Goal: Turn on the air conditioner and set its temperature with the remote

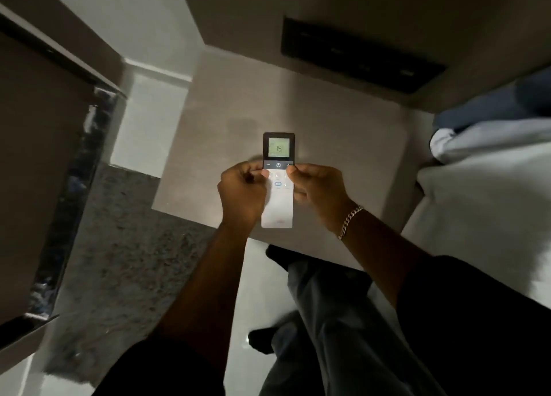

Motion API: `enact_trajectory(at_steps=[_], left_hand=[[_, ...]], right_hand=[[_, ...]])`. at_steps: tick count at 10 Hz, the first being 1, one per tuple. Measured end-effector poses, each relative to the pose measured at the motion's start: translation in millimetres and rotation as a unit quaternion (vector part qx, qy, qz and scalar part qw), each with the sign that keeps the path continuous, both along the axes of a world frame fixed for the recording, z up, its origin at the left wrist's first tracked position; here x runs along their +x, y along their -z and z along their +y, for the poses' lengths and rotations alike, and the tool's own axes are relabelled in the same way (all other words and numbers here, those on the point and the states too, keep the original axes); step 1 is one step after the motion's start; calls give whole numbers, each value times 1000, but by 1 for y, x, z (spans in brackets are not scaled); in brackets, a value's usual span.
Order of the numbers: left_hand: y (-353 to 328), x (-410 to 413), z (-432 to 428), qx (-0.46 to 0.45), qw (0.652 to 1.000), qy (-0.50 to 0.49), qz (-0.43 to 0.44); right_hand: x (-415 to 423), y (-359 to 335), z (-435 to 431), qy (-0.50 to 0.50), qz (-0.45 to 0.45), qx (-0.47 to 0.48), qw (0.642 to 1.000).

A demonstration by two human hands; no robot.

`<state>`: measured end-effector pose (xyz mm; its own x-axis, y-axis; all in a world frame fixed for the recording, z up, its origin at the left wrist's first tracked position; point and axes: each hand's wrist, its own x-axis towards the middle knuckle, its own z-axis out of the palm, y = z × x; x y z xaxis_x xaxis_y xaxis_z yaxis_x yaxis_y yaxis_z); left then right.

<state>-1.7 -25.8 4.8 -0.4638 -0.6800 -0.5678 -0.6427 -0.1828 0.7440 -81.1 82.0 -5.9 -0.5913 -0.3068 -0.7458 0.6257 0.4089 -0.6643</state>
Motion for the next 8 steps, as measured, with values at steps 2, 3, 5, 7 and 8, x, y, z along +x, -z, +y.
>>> enact_trajectory(at_steps=[2, 3, 5, 7, 8], left_hand=[[56, -11, 23, -113, 985, 117, -60], [66, -18, 22, -152, 973, 157, -74], [71, -29, 22, -186, 959, 176, -124], [68, -21, 20, -154, 967, 186, -77], [56, -10, 23, -152, 973, 166, -47]], right_hand=[[-7, 47, 22, -70, 72, 139, 985], [-10, 56, 21, -67, 93, 171, 979], [-18, 67, 12, -100, 147, 239, 955], [-20, 70, 10, -91, 153, 279, 944], [-19, 61, 6, -92, 177, 297, 934]])
